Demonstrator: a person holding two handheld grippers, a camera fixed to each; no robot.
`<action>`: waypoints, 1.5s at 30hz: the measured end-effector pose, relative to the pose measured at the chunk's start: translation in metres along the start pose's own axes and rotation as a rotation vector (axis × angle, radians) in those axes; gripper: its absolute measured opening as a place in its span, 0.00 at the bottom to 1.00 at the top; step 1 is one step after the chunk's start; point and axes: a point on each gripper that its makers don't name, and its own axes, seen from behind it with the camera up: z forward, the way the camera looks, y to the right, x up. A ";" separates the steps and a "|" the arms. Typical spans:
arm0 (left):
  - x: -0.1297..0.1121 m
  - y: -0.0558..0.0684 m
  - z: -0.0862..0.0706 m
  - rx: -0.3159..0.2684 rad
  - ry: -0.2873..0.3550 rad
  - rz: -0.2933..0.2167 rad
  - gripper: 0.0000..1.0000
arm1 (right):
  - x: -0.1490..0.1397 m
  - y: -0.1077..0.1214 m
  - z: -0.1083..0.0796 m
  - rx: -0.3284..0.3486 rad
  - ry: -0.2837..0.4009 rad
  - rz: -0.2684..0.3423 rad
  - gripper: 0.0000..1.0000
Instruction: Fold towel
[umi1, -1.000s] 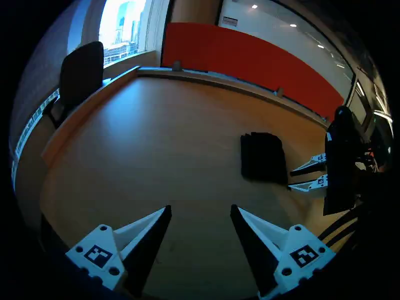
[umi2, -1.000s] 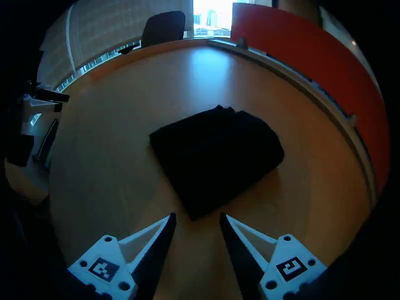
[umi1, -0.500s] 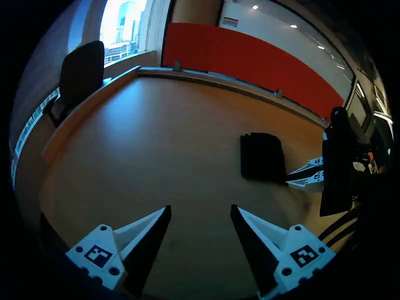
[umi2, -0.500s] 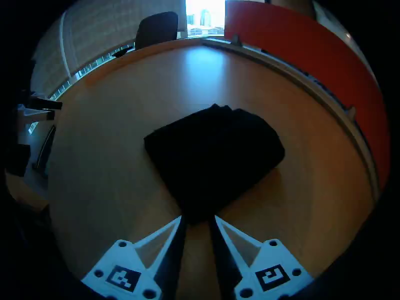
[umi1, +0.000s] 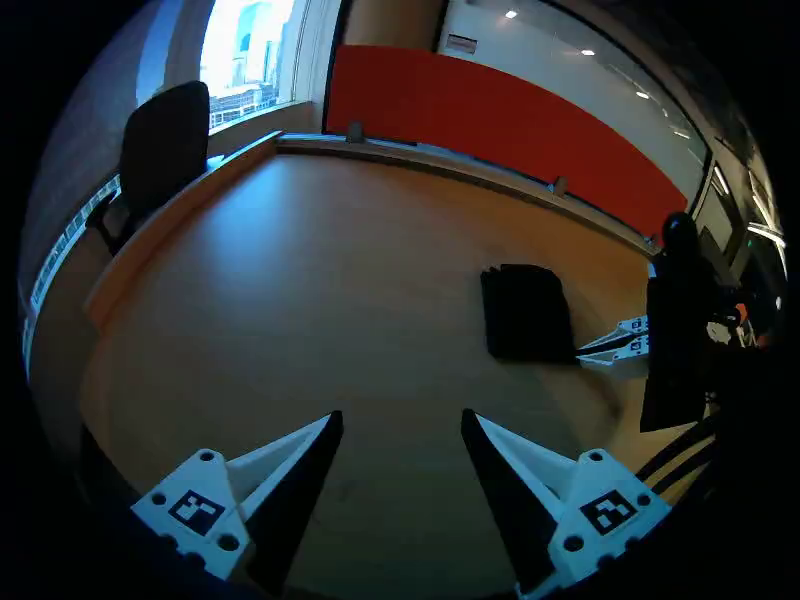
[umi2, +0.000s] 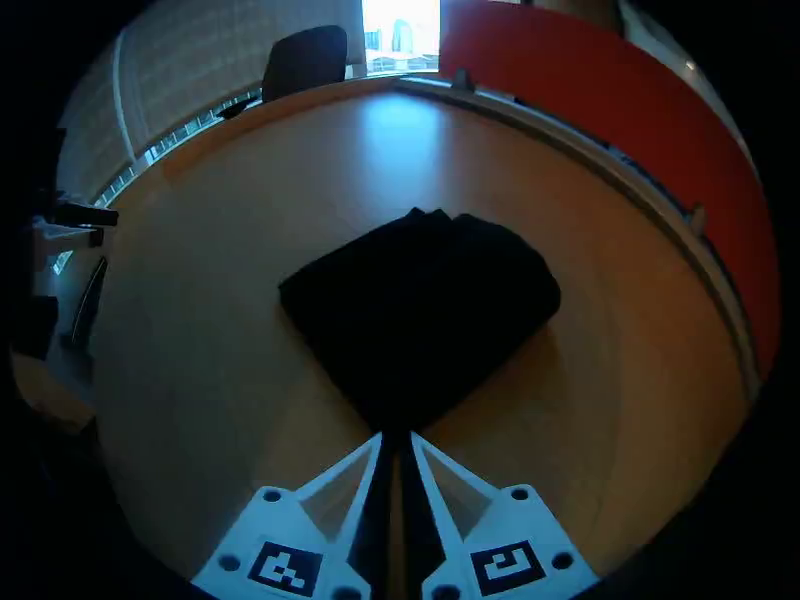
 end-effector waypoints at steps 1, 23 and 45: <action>0.001 0.000 0.000 -0.001 0.001 0.000 0.88 | 0.002 0.001 -0.001 -0.006 0.004 -0.007 0.08; 0.029 0.012 -0.008 -0.028 0.048 0.034 0.88 | 0.127 0.027 -0.080 -0.060 0.196 -0.045 0.08; 0.052 0.022 -0.015 -0.052 0.082 0.055 0.88 | 0.160 0.051 -0.142 -0.123 0.261 -0.055 0.08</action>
